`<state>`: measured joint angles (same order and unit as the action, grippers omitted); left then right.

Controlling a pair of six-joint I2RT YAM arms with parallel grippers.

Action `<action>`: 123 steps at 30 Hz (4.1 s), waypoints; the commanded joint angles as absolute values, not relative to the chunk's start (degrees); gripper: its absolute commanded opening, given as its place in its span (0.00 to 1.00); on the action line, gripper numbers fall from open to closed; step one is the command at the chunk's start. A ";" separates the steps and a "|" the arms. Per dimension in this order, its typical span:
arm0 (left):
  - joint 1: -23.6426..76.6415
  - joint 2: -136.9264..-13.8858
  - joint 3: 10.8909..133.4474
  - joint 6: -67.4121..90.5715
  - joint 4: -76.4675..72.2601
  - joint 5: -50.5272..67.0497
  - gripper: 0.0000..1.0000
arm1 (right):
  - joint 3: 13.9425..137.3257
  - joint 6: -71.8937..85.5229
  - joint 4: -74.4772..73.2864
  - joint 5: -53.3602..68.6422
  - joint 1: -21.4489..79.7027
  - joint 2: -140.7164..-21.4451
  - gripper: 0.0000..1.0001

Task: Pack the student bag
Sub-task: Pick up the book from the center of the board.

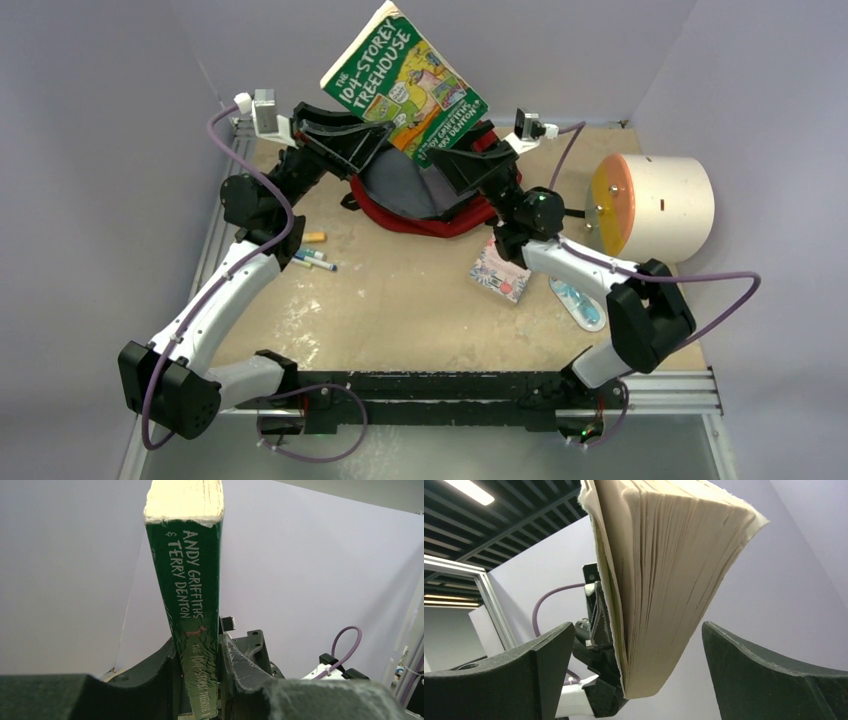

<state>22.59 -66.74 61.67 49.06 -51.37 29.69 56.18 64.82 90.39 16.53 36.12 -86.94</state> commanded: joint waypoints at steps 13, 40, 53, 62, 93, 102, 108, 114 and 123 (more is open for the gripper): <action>22.68 -64.08 64.76 50.36 -56.93 29.41 0.00 | 62.89 77.54 108.52 21.36 36.68 -93.16 0.85; 22.68 -60.55 60.11 49.94 -50.98 28.59 0.00 | 59.60 74.28 115.90 16.23 36.49 -86.91 0.39; 22.68 -59.10 59.25 48.63 -44.55 29.29 0.21 | 54.67 67.68 110.74 16.70 35.46 -79.98 0.00; 22.59 -55.00 60.77 41.26 -28.99 32.80 0.64 | 50.40 61.98 94.04 28.31 29.37 -65.56 0.00; 22.59 -45.21 64.25 26.15 -16.54 63.39 0.62 | 57.11 30.39 38.70 47.30 28.30 -42.39 0.00; 22.59 -47.14 64.78 26.38 -13.60 62.67 0.62 | 54.64 27.46 39.46 43.48 28.32 -39.41 0.00; 22.59 -48.44 65.13 25.75 -10.39 61.43 0.62 | 52.19 28.56 43.81 38.61 28.37 -36.35 0.00; 22.59 -48.84 65.08 26.63 -12.45 61.19 0.62 | 53.71 29.05 41.89 44.28 28.31 -39.17 0.00; 22.59 -48.16 63.76 30.40 -18.60 65.50 0.62 | 53.37 25.48 36.64 42.98 28.30 -39.84 0.00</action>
<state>22.90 -49.41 63.55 28.42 -13.52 63.33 51.40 27.31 33.87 45.50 28.16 -40.88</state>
